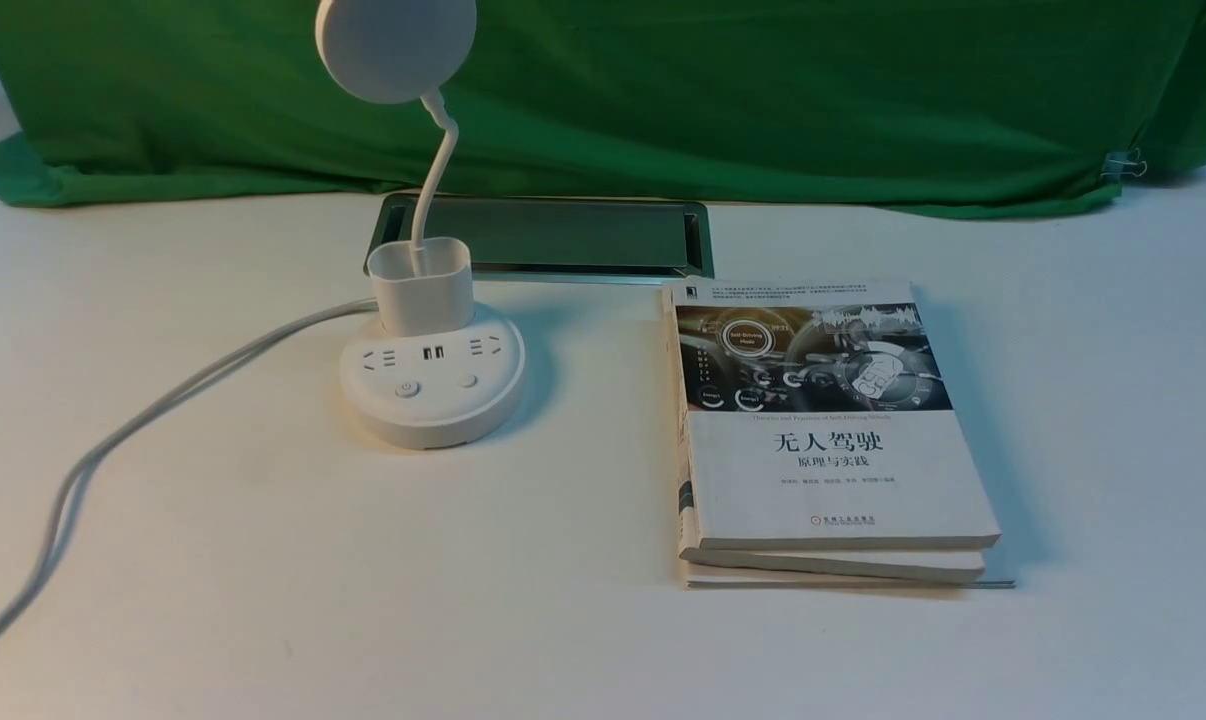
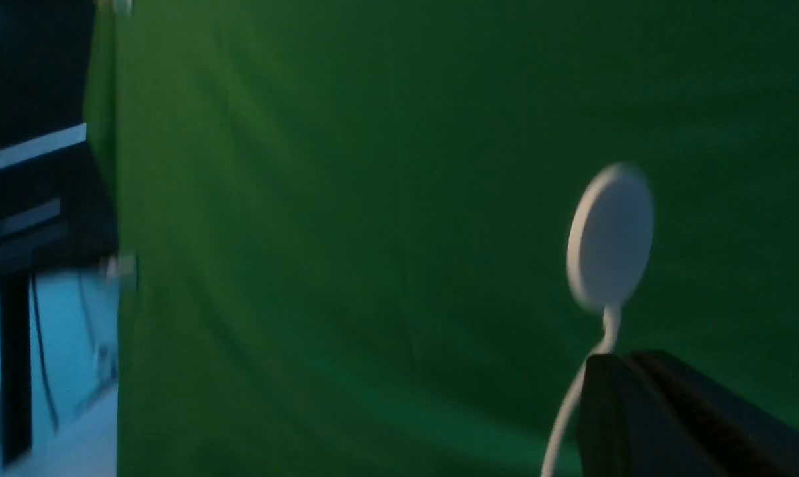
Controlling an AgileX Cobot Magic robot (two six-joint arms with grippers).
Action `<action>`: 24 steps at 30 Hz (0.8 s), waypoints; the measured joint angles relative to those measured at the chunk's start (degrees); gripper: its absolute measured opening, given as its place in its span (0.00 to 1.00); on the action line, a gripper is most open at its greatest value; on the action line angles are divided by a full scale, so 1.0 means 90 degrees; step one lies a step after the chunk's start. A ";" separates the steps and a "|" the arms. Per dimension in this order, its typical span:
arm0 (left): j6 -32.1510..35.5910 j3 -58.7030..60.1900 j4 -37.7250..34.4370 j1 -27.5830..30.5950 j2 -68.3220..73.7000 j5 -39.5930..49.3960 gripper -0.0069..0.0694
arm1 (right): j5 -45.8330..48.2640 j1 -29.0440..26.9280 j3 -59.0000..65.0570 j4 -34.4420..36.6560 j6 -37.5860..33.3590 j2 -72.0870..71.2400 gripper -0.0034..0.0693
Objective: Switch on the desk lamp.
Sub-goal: Use the left arm to press the button switch on the lamp holder
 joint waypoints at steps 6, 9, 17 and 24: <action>0.0000 0.0000 0.0393 0.0000 0.0000 -0.2463 0.12 | 0.0000 0.0000 0.0000 0.0000 0.0000 0.0000 0.38; 0.0006 0.0000 0.0476 0.0000 -0.0005 -0.2993 0.12 | 0.0000 0.0000 0.0000 0.0000 0.0000 0.0000 0.38; -0.0022 0.0000 0.0632 0.0000 -0.0005 -0.3669 0.12 | 0.0000 0.0000 0.0000 0.0000 0.0000 0.0000 0.38; -0.0047 0.0000 0.0645 0.0000 -0.0005 -0.4042 0.12 | -0.0008 0.0000 0.0000 0.0000 0.0000 0.0000 0.38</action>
